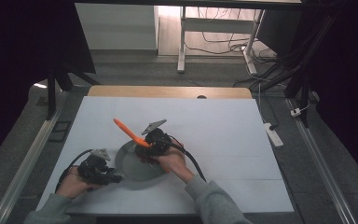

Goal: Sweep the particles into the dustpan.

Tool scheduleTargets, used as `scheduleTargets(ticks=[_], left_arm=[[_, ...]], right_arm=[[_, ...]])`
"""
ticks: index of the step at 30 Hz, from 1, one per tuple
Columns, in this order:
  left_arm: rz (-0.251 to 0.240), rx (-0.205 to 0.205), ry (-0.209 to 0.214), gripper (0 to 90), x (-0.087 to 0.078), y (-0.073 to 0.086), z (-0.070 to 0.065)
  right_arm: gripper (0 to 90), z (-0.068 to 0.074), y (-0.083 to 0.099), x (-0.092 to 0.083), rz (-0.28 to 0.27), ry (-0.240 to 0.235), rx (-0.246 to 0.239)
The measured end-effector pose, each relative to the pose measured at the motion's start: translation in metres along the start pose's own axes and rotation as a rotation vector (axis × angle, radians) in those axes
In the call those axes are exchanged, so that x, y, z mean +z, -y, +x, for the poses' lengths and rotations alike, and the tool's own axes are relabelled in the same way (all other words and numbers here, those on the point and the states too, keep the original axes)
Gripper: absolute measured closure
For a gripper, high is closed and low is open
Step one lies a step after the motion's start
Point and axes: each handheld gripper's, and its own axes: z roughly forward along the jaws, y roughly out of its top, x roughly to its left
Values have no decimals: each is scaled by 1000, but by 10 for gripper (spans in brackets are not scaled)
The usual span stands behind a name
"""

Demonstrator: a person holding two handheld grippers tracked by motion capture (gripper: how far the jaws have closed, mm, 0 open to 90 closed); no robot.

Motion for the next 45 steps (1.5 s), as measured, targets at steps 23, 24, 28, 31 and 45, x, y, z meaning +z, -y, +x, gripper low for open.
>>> scheduleTargets(ticks=[23, 24, 28, 31, 45], left_arm=[[1, -1, -5, 610, 0, 0, -1], [1, -1, -5, 610, 0, 0, -1], [3, -2, -4, 610, 1, 0, 0], [3, -1, -6, 610, 1, 0, 0], [4, 0, -4, 610, 1, 0, 0]], right_arm=[[708, -54, 23, -40, -35, 165, 117], [708, -56, 25, -39, -28, 169, 122], [708, -58, 29, -31, -9, 169, 137], [709, -55, 27, -24, 1, 161, 133], [709, -27, 14, -5, -10, 126, 108]])
